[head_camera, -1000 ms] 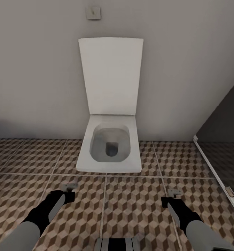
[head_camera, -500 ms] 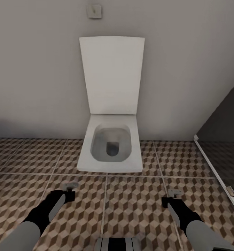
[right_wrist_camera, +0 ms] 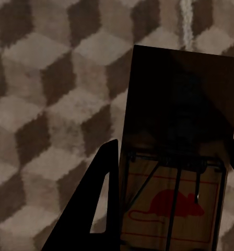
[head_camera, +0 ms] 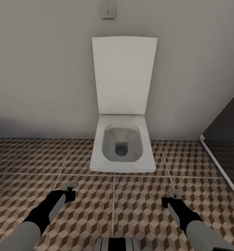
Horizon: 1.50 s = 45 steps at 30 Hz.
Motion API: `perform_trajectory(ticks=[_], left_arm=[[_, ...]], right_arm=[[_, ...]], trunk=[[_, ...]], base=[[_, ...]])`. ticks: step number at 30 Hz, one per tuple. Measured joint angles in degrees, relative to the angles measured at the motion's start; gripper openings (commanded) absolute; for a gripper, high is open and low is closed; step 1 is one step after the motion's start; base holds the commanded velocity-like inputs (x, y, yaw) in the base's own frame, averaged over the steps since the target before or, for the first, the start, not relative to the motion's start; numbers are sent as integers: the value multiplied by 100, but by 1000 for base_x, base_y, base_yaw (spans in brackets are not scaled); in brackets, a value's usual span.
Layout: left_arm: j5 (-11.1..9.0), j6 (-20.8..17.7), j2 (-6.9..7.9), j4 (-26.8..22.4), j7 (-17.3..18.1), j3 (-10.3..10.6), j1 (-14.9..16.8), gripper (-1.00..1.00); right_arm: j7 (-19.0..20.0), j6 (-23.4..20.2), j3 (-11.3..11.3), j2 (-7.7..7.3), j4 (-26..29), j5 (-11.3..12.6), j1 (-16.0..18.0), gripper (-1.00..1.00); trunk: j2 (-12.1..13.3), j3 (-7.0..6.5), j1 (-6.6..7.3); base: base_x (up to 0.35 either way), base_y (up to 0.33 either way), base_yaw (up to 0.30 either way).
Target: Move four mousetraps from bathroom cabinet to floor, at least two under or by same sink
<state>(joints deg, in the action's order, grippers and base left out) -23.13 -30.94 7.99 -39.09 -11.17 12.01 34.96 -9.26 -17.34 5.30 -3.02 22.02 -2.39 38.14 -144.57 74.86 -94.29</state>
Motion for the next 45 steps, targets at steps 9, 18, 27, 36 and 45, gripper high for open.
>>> perform_trajectory(ticks=[9, 18, 27, 36, 45], left_arm=[[7, 2, -14, 16, -8, -6, 0, -100], [0, 2, -16, 17, -8, -9, 0, -100], [0, 2, -16, 17, -8, -9, 0, -100], [23, 3, -24, 11, -12, -14, 0, -100], [9, 2, -23, 4, -9, -10, 0, -100]], right_arm=[[-1, 0, 0, 0, -2, 1, 0, -100], [0, 0, 0, 0, -1, 0, 0, -100], [0, 0, 1, -4, -1, -2, 0, -100], [-1, -2, 3, 0, -1, -2, 0, -100], [0, 0, 15, -6, 0, -2, 0, -100]], trunk=[[0, 0, 3], [0, 0, 3], [0, 0, 1], [0, 0, 1], [0, 0, 0]], base=[[145, 5, 0], [309, 0, 0], [186, 0, 0], [47, -69, 0], [24, -46, 0]])
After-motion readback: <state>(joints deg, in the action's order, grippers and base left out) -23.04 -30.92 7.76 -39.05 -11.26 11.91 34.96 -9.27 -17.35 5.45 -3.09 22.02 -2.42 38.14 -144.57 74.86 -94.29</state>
